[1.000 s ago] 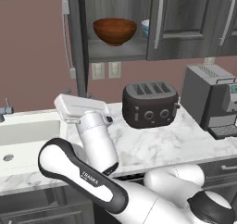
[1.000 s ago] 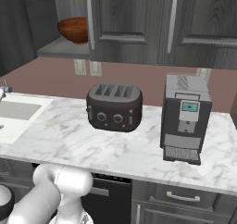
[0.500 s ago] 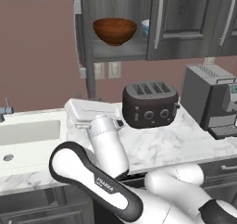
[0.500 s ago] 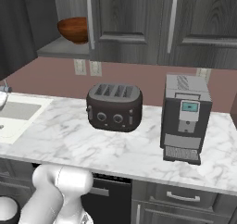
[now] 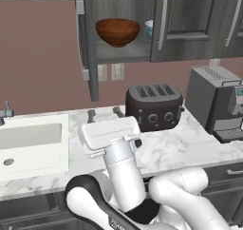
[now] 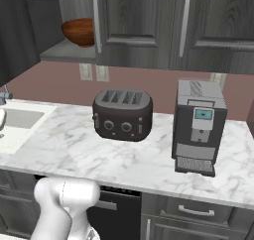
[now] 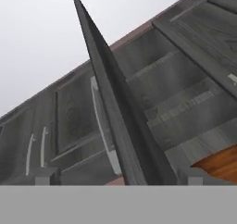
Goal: Open the cabinet. Pick the bowls from the counter and place them in the cabinet. Then close the cabinet.
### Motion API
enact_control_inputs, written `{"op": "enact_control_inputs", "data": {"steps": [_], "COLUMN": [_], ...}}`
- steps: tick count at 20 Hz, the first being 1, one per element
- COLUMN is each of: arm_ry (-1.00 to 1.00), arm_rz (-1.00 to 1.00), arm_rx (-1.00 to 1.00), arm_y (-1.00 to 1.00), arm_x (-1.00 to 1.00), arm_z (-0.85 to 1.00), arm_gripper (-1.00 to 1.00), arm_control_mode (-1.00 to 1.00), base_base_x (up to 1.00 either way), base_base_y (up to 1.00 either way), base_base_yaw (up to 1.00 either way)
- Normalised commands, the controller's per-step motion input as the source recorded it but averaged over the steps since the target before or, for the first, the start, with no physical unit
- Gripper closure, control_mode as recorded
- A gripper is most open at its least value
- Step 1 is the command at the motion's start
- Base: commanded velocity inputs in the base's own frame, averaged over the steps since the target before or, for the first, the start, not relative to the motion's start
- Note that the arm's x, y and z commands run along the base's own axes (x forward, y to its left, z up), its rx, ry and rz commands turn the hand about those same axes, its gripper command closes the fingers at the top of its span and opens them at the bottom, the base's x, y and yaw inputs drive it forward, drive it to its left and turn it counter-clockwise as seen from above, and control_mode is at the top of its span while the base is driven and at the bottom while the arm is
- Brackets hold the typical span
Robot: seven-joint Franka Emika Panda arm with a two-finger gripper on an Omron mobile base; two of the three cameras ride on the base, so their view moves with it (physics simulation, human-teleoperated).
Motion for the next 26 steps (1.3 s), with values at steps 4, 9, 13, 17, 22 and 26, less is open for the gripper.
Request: {"op": "enact_control_inputs", "data": {"steps": [4,9,13,17,22,26], "arm_ry": [-0.02,0.0,0.0,0.0,0.0,-0.05], "arm_rz": [-0.21,-0.22,-0.24,-0.29,-0.33,-0.38], "arm_rx": [0.0,0.0,0.0,0.01,0.04,0.13], "arm_y": [1.0,1.0,1.0,0.96,0.71,0.65], "arm_x": [-0.23,-0.08,0.02,0.15,0.0,0.02], "arm_z": [0.0,0.0,0.01,0.0,0.0,0.0], "arm_gripper": [-1.0,-1.0,-1.0,-1.0,-1.0,-1.0], "arm_control_mode": [-1.0,-1.0,-1.0,-1.0,-1.0,-1.0], "base_base_x": [0.0,0.0,0.0,0.0,0.0,0.0], "base_base_y": [0.0,0.0,0.0,0.0,0.0,0.0], "base_base_yaw": [0.0,0.0,0.0,0.0,0.0,0.0]}}
